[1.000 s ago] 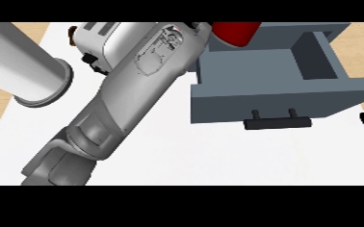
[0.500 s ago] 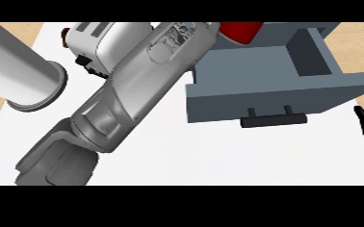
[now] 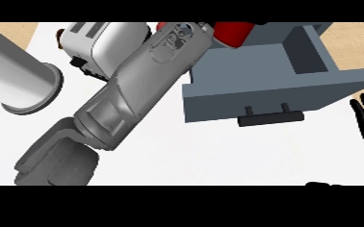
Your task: Pick up the can, place it into the drawer and close the drawer
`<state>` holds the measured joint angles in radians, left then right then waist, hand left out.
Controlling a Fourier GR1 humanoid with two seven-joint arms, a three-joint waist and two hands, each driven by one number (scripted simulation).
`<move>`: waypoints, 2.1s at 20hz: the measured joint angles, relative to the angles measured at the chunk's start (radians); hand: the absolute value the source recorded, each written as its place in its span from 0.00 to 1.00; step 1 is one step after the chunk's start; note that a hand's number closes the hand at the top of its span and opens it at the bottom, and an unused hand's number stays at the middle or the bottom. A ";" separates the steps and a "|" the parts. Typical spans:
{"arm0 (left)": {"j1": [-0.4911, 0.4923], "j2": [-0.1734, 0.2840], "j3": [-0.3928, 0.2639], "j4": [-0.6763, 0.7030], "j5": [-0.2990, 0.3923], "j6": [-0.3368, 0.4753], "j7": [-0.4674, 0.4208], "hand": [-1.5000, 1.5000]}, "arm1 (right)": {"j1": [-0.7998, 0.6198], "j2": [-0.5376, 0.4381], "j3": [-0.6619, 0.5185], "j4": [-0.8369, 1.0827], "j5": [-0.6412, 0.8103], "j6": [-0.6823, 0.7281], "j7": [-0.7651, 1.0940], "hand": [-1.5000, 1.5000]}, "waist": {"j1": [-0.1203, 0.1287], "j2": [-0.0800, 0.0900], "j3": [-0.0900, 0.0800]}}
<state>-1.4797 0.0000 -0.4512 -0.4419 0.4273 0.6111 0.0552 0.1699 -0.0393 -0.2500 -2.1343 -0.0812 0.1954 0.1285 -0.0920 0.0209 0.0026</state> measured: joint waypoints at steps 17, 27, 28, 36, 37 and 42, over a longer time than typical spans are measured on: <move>0.035 0.000 -0.146 0.078 0.061 0.075 -0.076 0.00 | -0.058 -0.021 -0.003 0.021 -0.009 0.003 0.008 0.00 | -0.032 0.009 0.000; 0.075 0.000 -0.182 0.067 0.119 0.166 -0.112 0.00 | -0.074 -0.017 0.019 -0.009 0.016 -0.012 0.023 0.00 | -0.038 0.011 0.000; 0.080 0.000 -0.188 0.059 0.126 0.175 -0.112 0.00 | -0.073 -0.023 0.019 -0.014 0.025 -0.010 0.022 0.00 | -0.039 0.010 0.000; 0.073 0.000 -0.166 0.051 0.194 0.192 -0.138 0.00 | -0.078 -0.091 0.041 -0.062 0.181 0.005 -0.058 0.00 | -0.038 0.012 -0.001; 0.074 0.000 -0.164 0.045 0.204 0.189 -0.142 0.00 | -0.080 -0.101 0.047 -0.067 0.203 0.007 -0.065 0.00 | -0.034 0.011 -0.001; 0.061 0.000 -0.149 0.033 0.244 0.189 -0.167 0.00 | -0.088 -0.135 0.080 -0.087 0.312 0.008 -0.100 0.00 | -0.014 0.006 -0.001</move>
<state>-1.4189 0.0001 -0.5997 -0.4085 0.6715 0.8004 -0.1119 0.0814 -0.1742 -0.1696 -2.2213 0.2312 0.2038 0.0283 -0.1061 0.0269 0.0014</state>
